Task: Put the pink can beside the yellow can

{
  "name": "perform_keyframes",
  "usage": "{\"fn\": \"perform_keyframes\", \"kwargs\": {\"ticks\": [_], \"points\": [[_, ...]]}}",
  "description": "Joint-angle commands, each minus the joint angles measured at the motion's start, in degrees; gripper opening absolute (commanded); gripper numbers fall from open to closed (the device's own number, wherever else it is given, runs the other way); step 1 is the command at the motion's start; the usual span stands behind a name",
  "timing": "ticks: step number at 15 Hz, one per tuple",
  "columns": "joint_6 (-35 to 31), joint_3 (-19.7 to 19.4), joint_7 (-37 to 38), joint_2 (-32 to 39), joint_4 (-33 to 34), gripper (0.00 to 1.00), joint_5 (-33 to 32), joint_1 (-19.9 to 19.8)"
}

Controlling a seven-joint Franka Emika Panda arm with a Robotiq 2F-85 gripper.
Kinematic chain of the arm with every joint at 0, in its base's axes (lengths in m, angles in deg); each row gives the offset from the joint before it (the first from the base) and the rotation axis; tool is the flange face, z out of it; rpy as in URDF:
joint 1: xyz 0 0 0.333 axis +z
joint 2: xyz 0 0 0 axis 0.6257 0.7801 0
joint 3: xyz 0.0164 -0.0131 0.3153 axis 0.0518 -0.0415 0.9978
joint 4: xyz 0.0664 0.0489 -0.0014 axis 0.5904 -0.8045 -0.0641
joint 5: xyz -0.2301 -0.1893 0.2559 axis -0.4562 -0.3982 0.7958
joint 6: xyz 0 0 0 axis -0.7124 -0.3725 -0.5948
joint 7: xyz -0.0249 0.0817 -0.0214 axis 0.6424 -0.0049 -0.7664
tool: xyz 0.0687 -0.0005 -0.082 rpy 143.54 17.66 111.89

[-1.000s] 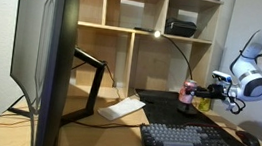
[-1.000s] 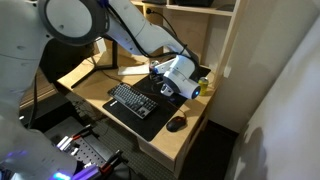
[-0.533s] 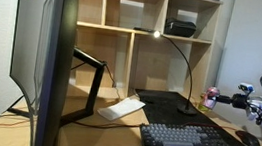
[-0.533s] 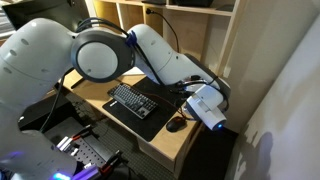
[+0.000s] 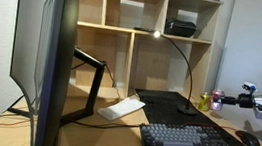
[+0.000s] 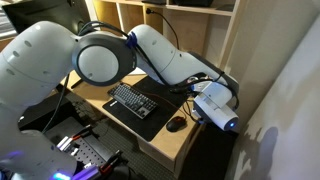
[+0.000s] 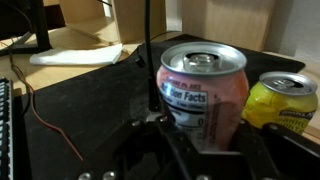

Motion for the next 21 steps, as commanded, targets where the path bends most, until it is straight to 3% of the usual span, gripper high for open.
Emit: {"fn": "perform_keyframes", "kwargs": {"ticks": [1,5,10,11,12,16,21], "points": [[-4.71,1.46,-1.21,6.18,5.84,0.18,0.98,-0.54],[-5.89,4.25,-4.3,13.17,11.34,0.18,4.7,-2.94],[-0.58,5.63,-6.32,17.1,15.78,0.18,4.39,-5.52],[0.58,5.6,-6.74,17.0,15.98,0.61,3.63,-5.69],[1.38,5.43,-7.1,16.72,15.95,0.69,2.96,-5.61],[1.02,4.78,-9.75,15.3,14.99,0.96,-0.64,-4.98],[-2.1,3.42,-12.72,12.8,15.06,1.0,-2.9,-5.19]]}}
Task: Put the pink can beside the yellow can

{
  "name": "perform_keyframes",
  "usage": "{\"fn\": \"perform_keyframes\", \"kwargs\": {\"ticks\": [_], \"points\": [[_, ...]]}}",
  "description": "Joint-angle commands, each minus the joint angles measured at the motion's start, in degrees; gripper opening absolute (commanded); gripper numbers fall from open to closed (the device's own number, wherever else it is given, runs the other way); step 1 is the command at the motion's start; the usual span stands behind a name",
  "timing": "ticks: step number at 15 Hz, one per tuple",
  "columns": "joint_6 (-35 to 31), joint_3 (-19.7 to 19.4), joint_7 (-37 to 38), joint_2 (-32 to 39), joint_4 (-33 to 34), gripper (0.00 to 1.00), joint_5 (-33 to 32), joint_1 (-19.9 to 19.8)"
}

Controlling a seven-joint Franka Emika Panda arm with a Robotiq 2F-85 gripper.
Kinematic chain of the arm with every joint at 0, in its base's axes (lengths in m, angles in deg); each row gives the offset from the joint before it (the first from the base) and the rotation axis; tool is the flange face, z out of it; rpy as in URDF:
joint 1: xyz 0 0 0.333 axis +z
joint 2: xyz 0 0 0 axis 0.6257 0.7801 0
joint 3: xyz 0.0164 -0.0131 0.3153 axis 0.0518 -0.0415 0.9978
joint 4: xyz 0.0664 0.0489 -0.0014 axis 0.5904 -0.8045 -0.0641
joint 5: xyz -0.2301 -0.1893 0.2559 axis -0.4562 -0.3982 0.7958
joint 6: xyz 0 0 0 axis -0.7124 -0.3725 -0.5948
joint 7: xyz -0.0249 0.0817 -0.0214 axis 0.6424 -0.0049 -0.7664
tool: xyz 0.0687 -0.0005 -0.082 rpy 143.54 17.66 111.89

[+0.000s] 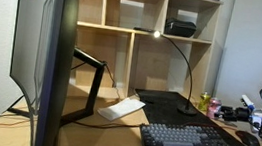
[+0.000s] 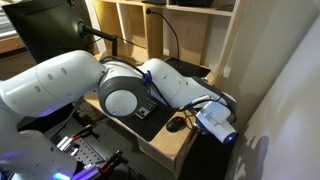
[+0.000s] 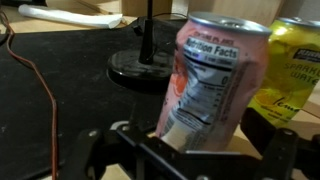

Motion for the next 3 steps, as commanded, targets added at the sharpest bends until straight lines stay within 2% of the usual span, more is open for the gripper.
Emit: {"fn": "perform_keyframes", "kwargs": {"ticks": [1,2,3], "points": [[-3.59,-1.12,-1.9,-2.82,-0.54,1.0,-1.94,0.07],[-1.95,0.38,-0.71,-0.91,0.55,1.0,-1.48,-0.76],[-2.69,0.19,-0.7,-1.49,0.58,1.0,-1.81,-0.79]]}}
